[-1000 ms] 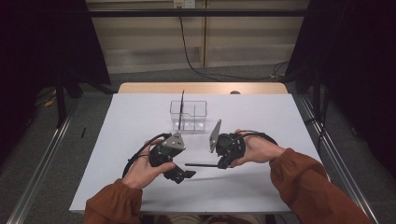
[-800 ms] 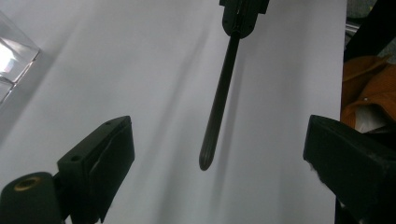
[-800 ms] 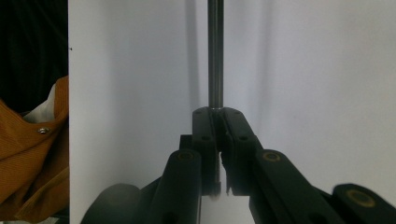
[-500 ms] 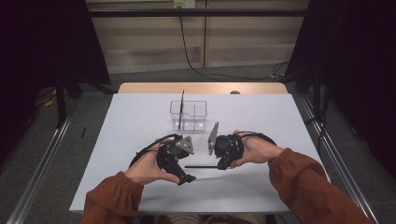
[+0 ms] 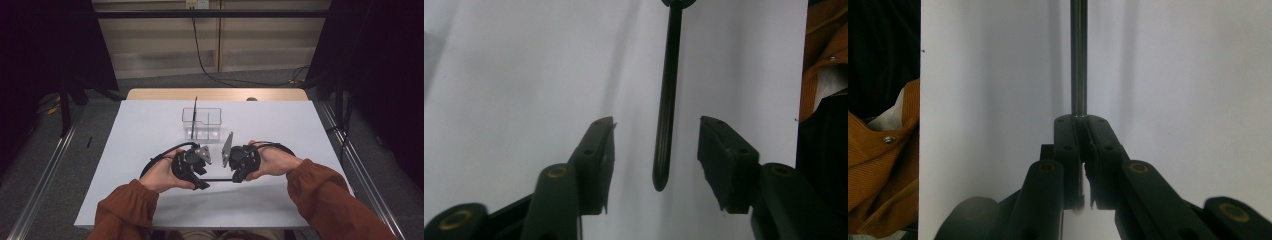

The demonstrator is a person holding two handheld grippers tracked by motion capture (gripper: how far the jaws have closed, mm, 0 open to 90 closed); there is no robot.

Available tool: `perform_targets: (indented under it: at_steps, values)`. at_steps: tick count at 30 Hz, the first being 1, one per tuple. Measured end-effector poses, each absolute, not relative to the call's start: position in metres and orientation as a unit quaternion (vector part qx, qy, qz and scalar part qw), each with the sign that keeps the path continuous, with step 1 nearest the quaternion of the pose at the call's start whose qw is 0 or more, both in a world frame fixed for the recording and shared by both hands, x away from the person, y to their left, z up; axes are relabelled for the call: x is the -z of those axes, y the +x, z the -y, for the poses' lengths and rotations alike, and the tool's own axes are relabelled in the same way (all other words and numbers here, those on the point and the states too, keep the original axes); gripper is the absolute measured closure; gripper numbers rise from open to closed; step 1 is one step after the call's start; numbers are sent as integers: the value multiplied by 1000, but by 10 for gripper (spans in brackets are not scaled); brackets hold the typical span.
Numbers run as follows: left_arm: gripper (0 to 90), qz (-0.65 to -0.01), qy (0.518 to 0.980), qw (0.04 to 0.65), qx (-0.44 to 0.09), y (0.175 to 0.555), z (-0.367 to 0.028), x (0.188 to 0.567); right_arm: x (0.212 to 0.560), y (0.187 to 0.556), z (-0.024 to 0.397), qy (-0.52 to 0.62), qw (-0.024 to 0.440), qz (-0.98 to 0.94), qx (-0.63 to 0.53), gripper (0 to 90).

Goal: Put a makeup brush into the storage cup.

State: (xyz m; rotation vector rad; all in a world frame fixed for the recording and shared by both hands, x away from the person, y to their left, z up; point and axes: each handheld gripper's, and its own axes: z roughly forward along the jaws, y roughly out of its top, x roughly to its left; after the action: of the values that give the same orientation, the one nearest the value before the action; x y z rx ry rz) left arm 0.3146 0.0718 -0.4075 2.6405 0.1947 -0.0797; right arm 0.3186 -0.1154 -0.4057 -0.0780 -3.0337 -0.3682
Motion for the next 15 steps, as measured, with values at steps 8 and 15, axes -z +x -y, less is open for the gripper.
perform_targets:
  at_steps: [8,15]
  values:
    - [647,-72,964,251,45,320,-70,410,407,318,114,-21,39,992,121,842]
    - [752,-65,965,247,52,320,-66,414,407,319,115,-22,40,991,128,842]
